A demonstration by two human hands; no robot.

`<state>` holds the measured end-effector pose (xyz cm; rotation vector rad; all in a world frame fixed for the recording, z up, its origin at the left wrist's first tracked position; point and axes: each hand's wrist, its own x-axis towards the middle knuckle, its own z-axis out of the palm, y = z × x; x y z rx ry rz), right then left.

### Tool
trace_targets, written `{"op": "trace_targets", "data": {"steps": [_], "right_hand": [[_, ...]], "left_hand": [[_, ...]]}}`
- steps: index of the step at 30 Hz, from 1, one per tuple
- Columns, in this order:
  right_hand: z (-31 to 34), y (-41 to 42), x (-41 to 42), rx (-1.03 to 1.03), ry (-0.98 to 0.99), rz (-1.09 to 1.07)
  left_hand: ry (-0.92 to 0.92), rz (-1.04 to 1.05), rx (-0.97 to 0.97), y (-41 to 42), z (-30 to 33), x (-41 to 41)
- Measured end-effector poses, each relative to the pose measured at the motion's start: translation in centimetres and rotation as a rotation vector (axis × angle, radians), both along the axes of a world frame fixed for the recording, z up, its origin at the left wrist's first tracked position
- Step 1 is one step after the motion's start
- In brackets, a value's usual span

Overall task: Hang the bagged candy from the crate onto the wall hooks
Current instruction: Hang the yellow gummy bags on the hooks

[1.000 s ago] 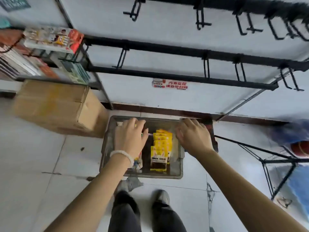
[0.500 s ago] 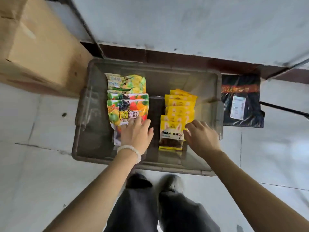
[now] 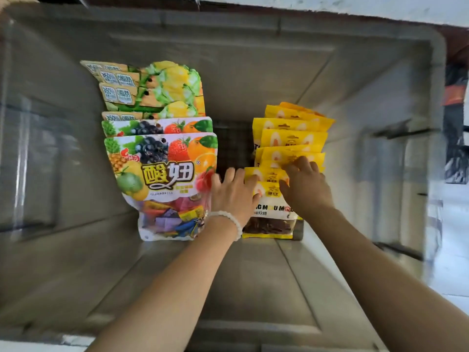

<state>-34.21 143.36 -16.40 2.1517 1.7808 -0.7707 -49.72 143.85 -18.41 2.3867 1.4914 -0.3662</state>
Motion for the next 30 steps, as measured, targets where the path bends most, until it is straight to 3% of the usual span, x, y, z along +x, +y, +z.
{"op": "trace_targets", "data": {"steps": [7, 13, 19, 26, 30], "right_hand": [[-0.9, 0.6, 0.1, 0.051, 0.011, -0.081], [-1.6, 0.6, -0.2, 0.066, 0.036, -0.157], [-0.8, -0.5, -0.2, 0.093, 0.187, -0.240], [5.8, -4.1, -0.8, -0.103, 0.490, -0.364], [13.5, -5.2, -0.9, -0.002, 0.518, -0.344]], "left_hand": [[-0.084, 0.153, -0.048, -0.1, -1.7, 1.5], [-0.104, 0.083, 0.043, -0.8, -2.1, 0.8], [-0.205, 0.039, -0.053, -1.1, -0.5, -0.4], [-0.427, 0.009, 0.035, -4.4, 5.6, -2.5], [-0.436, 0.054, 0.054, -5.3, 13.3, -2.9]]}}
